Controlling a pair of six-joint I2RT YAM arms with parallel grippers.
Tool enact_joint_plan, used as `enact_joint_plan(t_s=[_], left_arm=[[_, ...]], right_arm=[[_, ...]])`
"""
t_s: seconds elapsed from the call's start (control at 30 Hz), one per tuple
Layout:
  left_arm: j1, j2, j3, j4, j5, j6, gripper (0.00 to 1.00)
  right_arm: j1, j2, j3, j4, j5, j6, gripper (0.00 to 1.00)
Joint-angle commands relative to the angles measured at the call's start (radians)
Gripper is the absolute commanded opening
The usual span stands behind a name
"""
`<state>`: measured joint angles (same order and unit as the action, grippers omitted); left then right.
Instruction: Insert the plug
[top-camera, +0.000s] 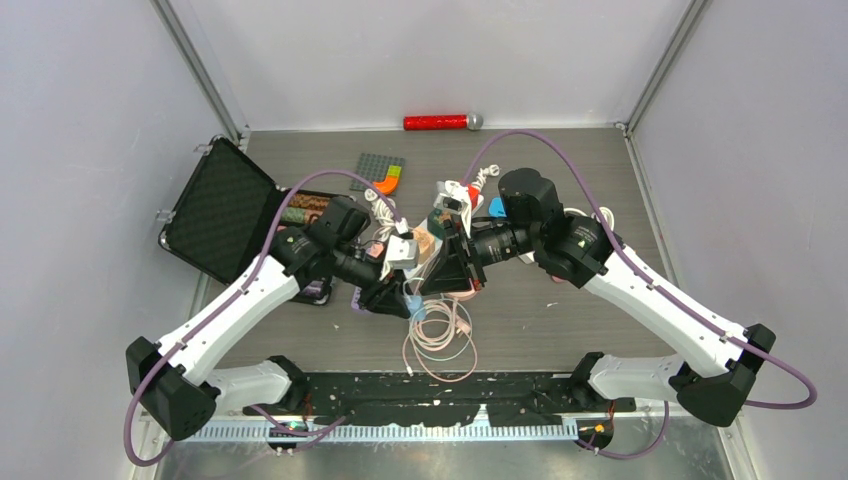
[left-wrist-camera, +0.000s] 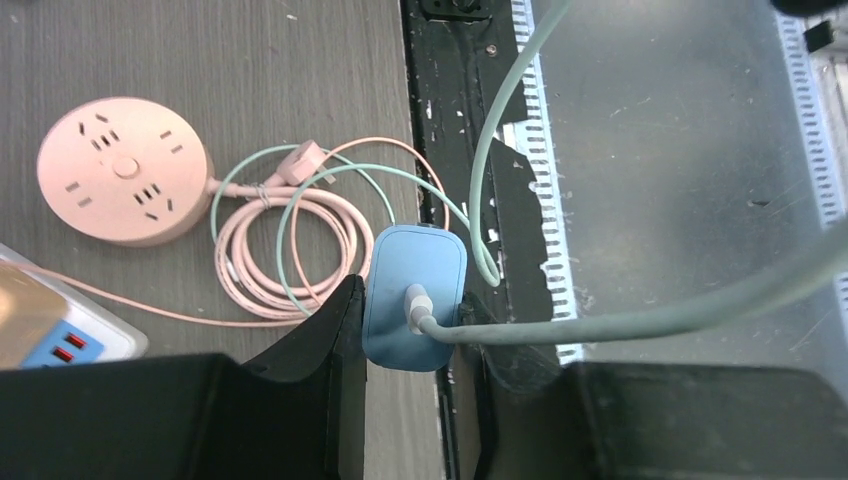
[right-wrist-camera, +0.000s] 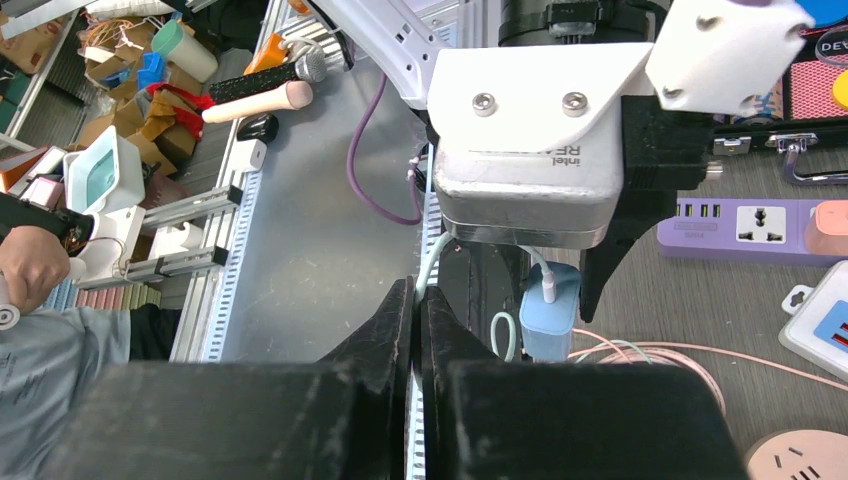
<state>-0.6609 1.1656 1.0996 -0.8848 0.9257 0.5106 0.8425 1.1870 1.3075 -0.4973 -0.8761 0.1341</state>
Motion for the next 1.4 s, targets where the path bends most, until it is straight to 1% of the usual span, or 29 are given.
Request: enact_joint_plan(t_s=[0.0,0.07,0.17,0.2,0.23,0.27,0.3,0.33,0.37,0.4,0.43,0.47,0.5,0.53,0.57,0.63,0.7,0.8,0.97,1.13,1.3,1.37], left_arm=[[0.003,-0.025,0.019,0.044,-0.005,-0.027,0.04],[0.003,-0.032,0.012,0.065,-0.010,-0.042,0.00],[0.002,-0.044,0.002,0.097,-0.026,-0.070,0.00],[0.003,-0.052,-0.004,0.126,-0.051,-0.093,0.00],[0.002,-0.060,-0.012,0.159,-0.085,-0.122,0.00],[0.004,-0.067,-0.026,0.198,-0.127,-0.153,0.00],[0.004,-0.078,-0.040,0.239,-0.178,-0.190,0.00],[0.006,-0.092,-0.062,0.292,-0.234,-0.234,0.00],[0.008,-0.106,-0.099,0.344,-0.304,-0.287,0.00],[0.011,-0.124,-0.129,0.403,-0.357,-0.335,0.00],[0.013,-0.144,-0.161,0.446,-0.419,-0.373,0.00],[0.014,-0.162,-0.195,0.485,-0.485,-0.428,0.00],[0.014,-0.179,-0.224,0.511,-0.544,-0.452,0.00],[0.015,-0.192,-0.248,0.522,-0.615,-0.492,0.00],[0.016,-0.205,-0.269,0.530,-0.681,-0.528,0.00],[0.016,-0.223,-0.308,0.541,-0.860,-0.608,0.00],[0.018,-0.225,-0.335,0.537,-0.990,-0.668,0.00],[0.020,-0.218,-0.366,0.537,-1.102,-0.749,0.00],[0.020,-0.215,-0.426,0.591,-1.183,-0.823,0.00],[0.021,-0.163,-0.454,0.637,-1.183,-0.851,0.00],[0.021,-0.121,-0.481,0.721,-1.180,-0.870,0.00],[0.021,-0.105,-0.478,0.721,-1.184,-0.893,0.00]], right_arm=[[0.004,-0.018,0.016,0.036,-0.002,0.008,0.06],[0.004,-0.016,0.013,0.036,0.002,0.011,0.05],[0.005,-0.012,0.012,0.042,0.008,0.020,0.05],[0.005,-0.008,0.012,0.043,0.016,0.026,0.05],[0.006,-0.005,0.012,0.042,0.032,0.031,0.08],[0.005,-0.004,0.012,0.041,0.041,0.034,0.19],[0.005,-0.002,0.010,0.041,0.061,0.039,0.35],[0.005,-0.002,0.009,0.041,0.075,0.041,0.45],[0.004,-0.002,0.002,0.041,0.107,0.046,0.63],[0.004,-0.003,-0.002,0.045,0.127,0.049,0.70],[0.005,-0.007,-0.014,0.047,0.180,0.054,0.81],[0.004,-0.010,-0.021,0.055,0.213,0.056,0.85],[0.004,-0.016,-0.034,0.058,0.295,0.064,0.89],[0.004,-0.019,-0.041,0.063,0.341,0.072,0.90],[0.004,-0.023,-0.054,0.064,0.426,0.082,0.91],[0.004,-0.019,-0.065,0.058,0.517,0.099,0.92],[0.005,-0.013,-0.075,0.057,0.574,0.116,0.92],[0.004,0.000,-0.082,0.050,0.644,0.145,0.91],[0.004,-0.021,-0.119,0.058,0.787,0.207,0.93],[0.004,-0.052,-0.151,0.068,0.903,0.234,0.94],[0.004,-0.056,-0.160,0.063,0.948,0.244,0.95],[0.001,-0.055,-0.160,0.057,0.957,0.247,0.95]])
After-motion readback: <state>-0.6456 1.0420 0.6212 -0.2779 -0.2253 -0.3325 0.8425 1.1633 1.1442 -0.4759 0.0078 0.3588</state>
